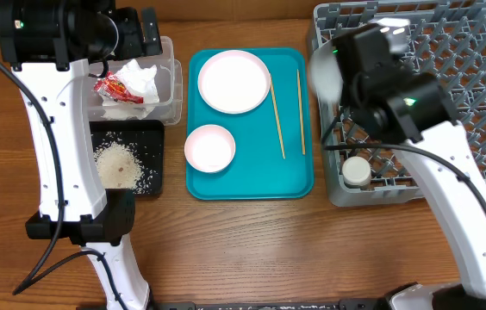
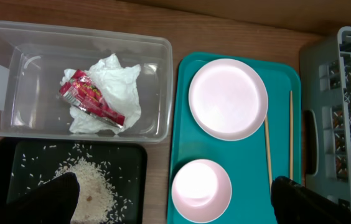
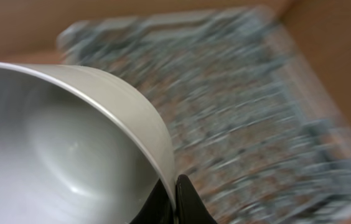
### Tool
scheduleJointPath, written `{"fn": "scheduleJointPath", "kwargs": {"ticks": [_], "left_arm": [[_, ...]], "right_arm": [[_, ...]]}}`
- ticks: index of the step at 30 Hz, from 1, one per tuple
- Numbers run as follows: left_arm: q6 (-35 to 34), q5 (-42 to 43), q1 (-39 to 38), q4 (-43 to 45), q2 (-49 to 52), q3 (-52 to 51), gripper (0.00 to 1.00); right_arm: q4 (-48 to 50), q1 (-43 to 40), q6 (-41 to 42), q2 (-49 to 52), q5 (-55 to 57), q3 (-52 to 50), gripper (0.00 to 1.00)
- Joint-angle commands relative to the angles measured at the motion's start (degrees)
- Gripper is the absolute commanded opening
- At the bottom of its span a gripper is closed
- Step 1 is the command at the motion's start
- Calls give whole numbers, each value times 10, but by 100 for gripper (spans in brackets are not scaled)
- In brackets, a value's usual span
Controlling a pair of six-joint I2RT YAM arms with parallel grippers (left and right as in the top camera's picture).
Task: Sort waste into correct bins and load items into the dishwasher
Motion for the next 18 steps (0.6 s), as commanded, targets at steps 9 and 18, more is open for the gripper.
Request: {"fn": "scheduleJointPath", "kwargs": {"ticks": [9, 18], "left_arm": [[-7, -4, -2, -1, -12, 8, 100], [-7, -4, -2, -1, -12, 8, 100]], "right_arm": [[30, 3, -4, 97, 341, -57, 4], [41, 4, 75, 155, 386, -167, 4]]}}
